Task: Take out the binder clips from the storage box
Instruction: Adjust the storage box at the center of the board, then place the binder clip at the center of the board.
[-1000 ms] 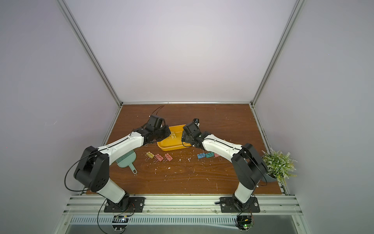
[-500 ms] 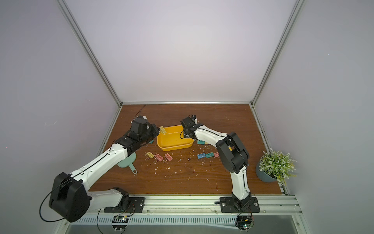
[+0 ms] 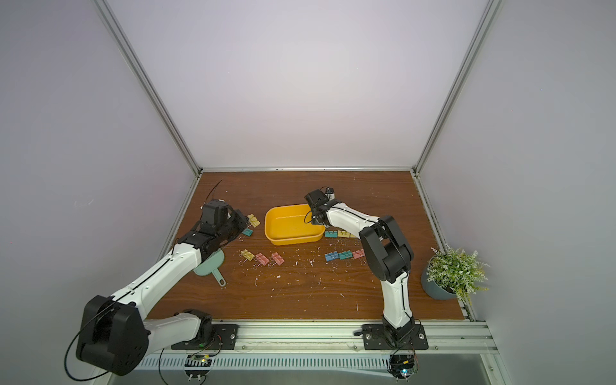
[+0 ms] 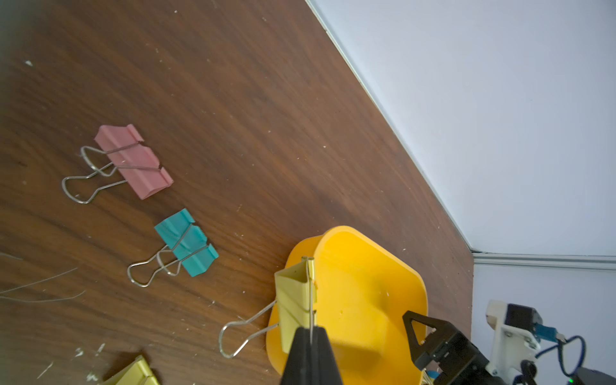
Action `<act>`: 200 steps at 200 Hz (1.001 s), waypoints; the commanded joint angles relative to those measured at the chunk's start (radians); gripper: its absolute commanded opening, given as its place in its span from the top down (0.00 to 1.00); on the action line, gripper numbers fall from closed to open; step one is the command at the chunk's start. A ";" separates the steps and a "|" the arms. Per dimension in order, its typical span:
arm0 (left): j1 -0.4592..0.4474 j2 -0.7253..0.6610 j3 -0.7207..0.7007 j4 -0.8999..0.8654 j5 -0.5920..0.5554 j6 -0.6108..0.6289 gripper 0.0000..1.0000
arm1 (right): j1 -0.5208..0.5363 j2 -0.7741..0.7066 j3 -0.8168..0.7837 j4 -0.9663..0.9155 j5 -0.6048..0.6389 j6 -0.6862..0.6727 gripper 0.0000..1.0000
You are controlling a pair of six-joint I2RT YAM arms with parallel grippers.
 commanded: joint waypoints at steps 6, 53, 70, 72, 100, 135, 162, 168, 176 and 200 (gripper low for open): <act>0.017 0.026 -0.033 0.030 0.041 -0.027 1.00 | -0.004 -0.107 -0.006 0.008 -0.043 -0.011 0.01; 0.017 0.086 -0.075 0.076 0.095 -0.119 1.00 | -0.004 -0.270 -0.038 0.054 -0.098 -0.050 0.01; 0.017 0.097 -0.082 0.056 0.082 -0.149 1.00 | -0.002 -0.340 -0.093 0.103 -0.151 -0.035 0.01; 0.018 0.096 -0.086 0.055 0.079 -0.152 1.00 | -0.002 -0.348 -0.103 0.110 -0.158 -0.033 0.01; 0.017 0.084 -0.134 0.109 0.066 -0.238 1.00 | 0.000 -0.467 -0.239 0.259 -0.278 -0.035 0.07; 0.018 0.108 -0.143 0.146 0.080 -0.304 1.00 | 0.007 -0.567 -0.331 0.344 -0.332 0.017 0.08; 0.009 0.123 -0.158 0.188 0.067 -0.327 0.99 | 0.013 -0.610 -0.385 0.399 -0.361 0.033 0.10; 0.006 0.124 -0.161 0.186 0.051 -0.327 0.99 | 0.012 -0.612 -0.392 0.401 -0.363 0.038 0.10; 0.007 0.127 -0.166 0.192 0.038 -0.327 0.99 | 0.014 -0.614 -0.394 0.397 -0.366 0.044 0.10; 0.006 0.149 -0.182 0.232 0.036 -0.359 0.99 | 0.016 -0.611 -0.395 0.377 -0.372 0.056 0.10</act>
